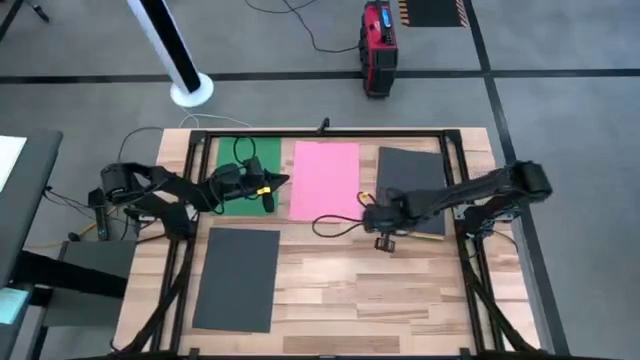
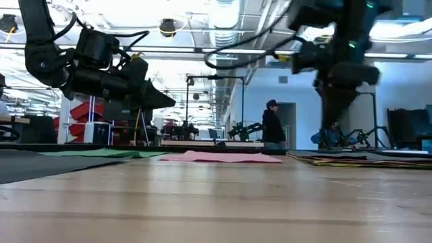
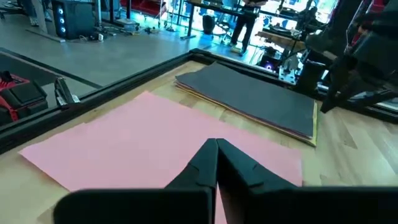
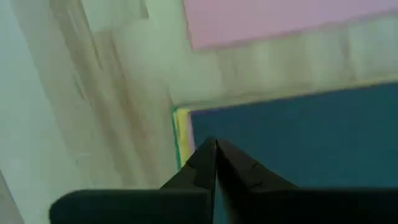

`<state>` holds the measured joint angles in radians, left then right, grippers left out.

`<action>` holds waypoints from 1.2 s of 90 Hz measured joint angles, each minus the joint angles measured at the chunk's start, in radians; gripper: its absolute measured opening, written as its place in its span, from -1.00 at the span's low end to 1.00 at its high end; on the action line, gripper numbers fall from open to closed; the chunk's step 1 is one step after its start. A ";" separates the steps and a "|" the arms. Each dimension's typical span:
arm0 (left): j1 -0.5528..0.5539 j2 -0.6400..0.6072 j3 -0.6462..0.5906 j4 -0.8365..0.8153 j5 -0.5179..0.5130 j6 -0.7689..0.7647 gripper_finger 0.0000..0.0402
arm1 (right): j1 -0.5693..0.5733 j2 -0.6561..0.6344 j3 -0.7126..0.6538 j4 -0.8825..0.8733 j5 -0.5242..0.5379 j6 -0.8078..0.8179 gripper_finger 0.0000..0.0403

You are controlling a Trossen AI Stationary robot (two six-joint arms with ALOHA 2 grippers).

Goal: Organize paper
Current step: Stack the black paper on top of the black paper

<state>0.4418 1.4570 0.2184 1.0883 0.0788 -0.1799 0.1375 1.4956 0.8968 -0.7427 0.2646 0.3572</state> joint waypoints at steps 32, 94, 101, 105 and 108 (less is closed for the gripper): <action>0.000 0.000 0.000 0.000 0.000 0.003 -1.00 | 0.039 -0.003 -0.070 0.137 0.110 0.004 -0.32; 0.000 0.000 0.000 0.000 0.000 0.004 -1.00 | 0.031 0.165 -0.069 0.173 0.104 -0.009 -0.43; 0.000 0.000 0.000 0.000 0.000 0.004 -1.00 | 0.031 0.153 -0.070 0.164 0.102 -0.009 -0.55; 0.000 0.000 0.000 0.000 0.000 0.004 -1.00 | 0.031 0.145 -0.070 0.163 0.101 -0.007 -0.63; 0.000 0.000 0.000 0.000 0.000 0.004 -1.00 | 0.032 0.137 -0.070 0.163 0.101 -0.005 -0.69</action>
<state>0.4417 1.4570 0.2184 1.0880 0.0788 -0.1757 0.1697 1.6328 0.8268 -0.5799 0.3653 0.3518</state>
